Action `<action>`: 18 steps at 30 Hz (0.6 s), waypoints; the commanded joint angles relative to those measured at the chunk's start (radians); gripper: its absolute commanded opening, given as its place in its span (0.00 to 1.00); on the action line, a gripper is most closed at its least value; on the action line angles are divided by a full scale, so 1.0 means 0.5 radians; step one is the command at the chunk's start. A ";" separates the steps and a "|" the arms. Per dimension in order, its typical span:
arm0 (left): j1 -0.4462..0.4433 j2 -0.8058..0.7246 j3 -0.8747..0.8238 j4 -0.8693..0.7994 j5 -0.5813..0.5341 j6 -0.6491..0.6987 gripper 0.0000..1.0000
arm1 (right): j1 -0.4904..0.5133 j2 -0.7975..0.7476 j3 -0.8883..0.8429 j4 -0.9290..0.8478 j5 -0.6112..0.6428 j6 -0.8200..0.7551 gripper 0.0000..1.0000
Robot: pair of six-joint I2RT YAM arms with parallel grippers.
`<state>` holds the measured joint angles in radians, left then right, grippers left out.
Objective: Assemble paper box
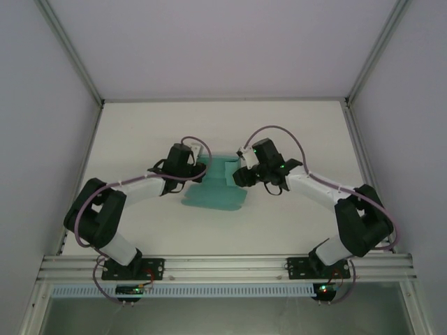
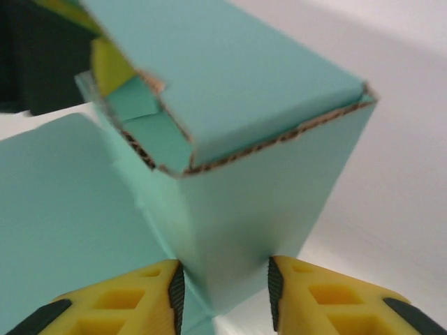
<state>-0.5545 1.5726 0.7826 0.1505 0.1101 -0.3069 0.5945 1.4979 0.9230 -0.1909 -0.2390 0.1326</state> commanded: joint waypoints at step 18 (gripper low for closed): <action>-0.309 0.042 0.178 -0.119 -0.461 -0.107 0.00 | 0.170 0.405 0.058 0.266 1.441 0.727 0.03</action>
<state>-0.6640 1.5940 0.8146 0.1043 -0.0860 -0.3447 0.6674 1.6531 0.9035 -0.0105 0.1791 0.3740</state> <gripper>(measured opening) 0.097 0.065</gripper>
